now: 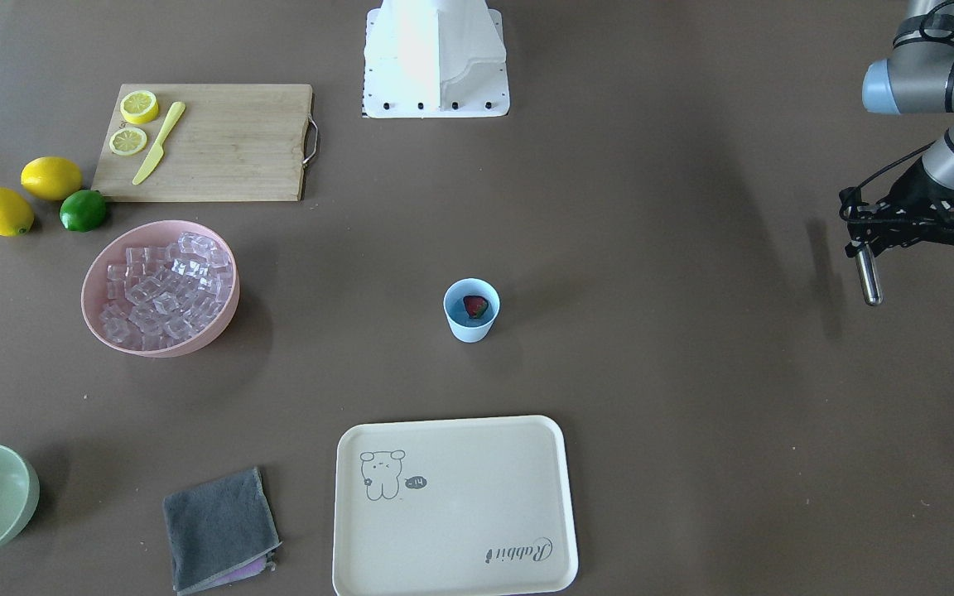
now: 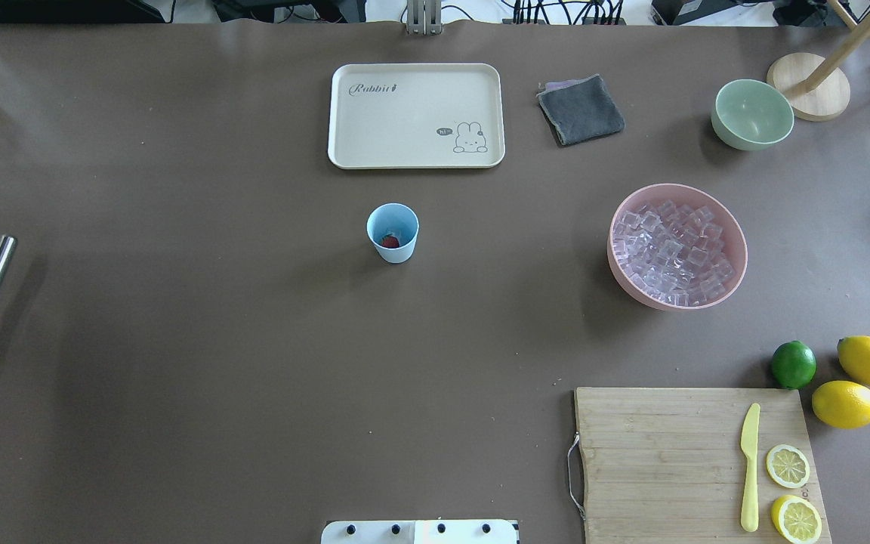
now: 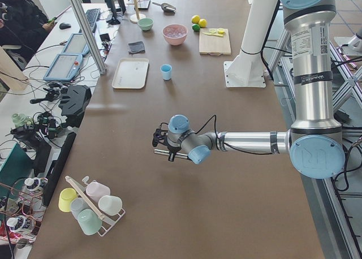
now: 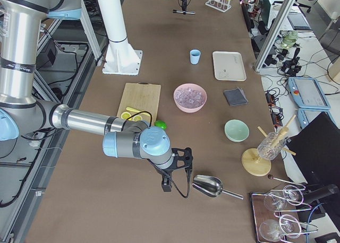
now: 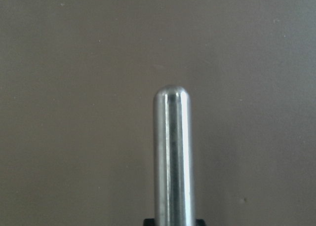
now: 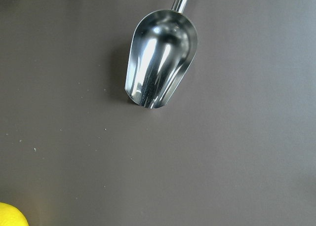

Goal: Mash ice and strawberries in cup
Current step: 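Lay the pestle rod flat on the table and open the left gripper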

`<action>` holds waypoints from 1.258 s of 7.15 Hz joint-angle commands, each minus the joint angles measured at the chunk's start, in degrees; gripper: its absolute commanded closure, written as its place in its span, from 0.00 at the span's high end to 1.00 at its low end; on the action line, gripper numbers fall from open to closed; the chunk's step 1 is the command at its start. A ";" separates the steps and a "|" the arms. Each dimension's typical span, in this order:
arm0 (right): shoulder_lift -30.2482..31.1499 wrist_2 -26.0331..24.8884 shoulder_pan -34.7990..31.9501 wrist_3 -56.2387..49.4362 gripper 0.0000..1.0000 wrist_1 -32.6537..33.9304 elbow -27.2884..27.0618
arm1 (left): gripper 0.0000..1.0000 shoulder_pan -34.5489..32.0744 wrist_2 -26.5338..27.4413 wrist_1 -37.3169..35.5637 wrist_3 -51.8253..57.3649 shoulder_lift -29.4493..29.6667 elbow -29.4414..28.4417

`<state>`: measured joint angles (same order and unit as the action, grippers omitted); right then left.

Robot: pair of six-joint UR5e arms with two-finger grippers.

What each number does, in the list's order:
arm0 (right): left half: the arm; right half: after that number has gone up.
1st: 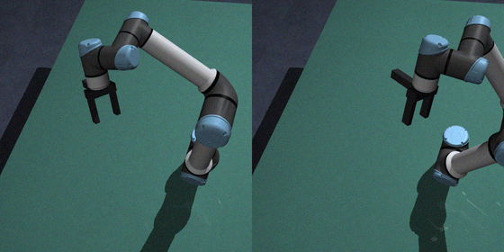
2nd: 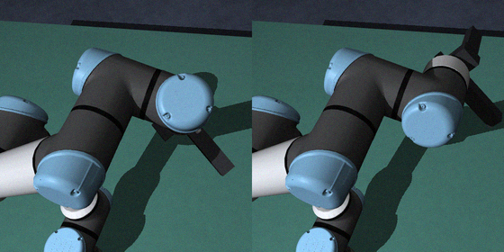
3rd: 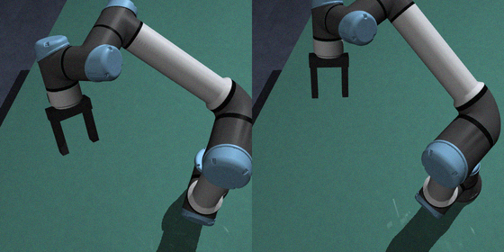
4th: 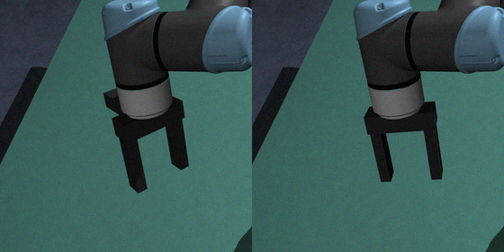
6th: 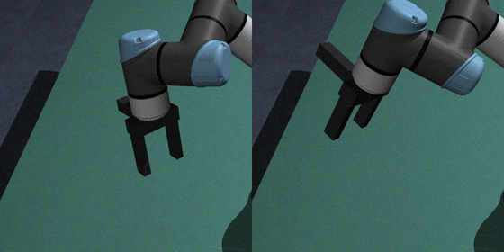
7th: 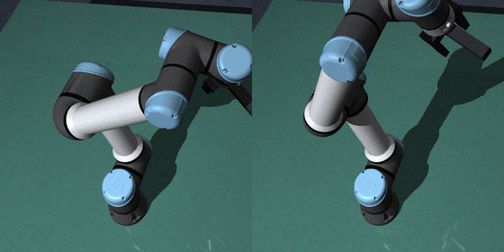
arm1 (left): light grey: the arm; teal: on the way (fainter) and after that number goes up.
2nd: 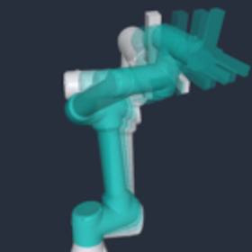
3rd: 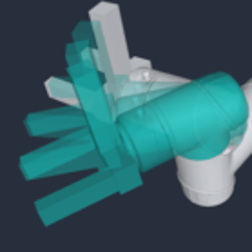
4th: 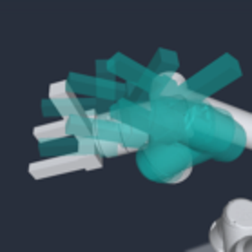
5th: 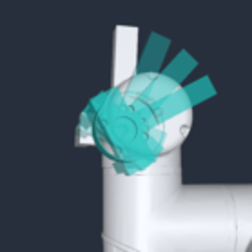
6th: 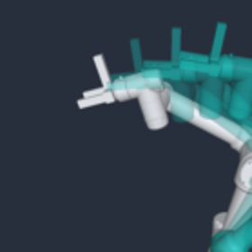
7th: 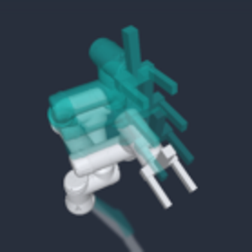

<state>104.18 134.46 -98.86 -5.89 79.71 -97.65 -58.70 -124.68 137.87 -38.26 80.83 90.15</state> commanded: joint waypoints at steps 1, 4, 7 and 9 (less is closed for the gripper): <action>-0.12 -0.16 0.07 0.00 1.00 0.01 0.70 | 0.99 0.08 -0.64 0.12 -0.06 -0.14 0.02; -0.21 -0.42 0.07 0.00 1.00 0.01 1.31 | 0.99 -7.45 -9.94 -1.98 3.16 0.73 0.11; -0.21 -0.07 0.07 0.00 1.00 0.01 2.29 | 0.99 -19.14 -18.12 -18.87 17.48 3.01 6.40; -0.56 -0.16 0.07 0.00 1.00 0.01 2.81 | 0.99 -26.25 -18.23 -40.90 31.60 6.77 13.27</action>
<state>103.88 134.36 -98.79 -5.89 79.72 -95.27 -80.39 -142.57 110.23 -14.86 85.13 99.47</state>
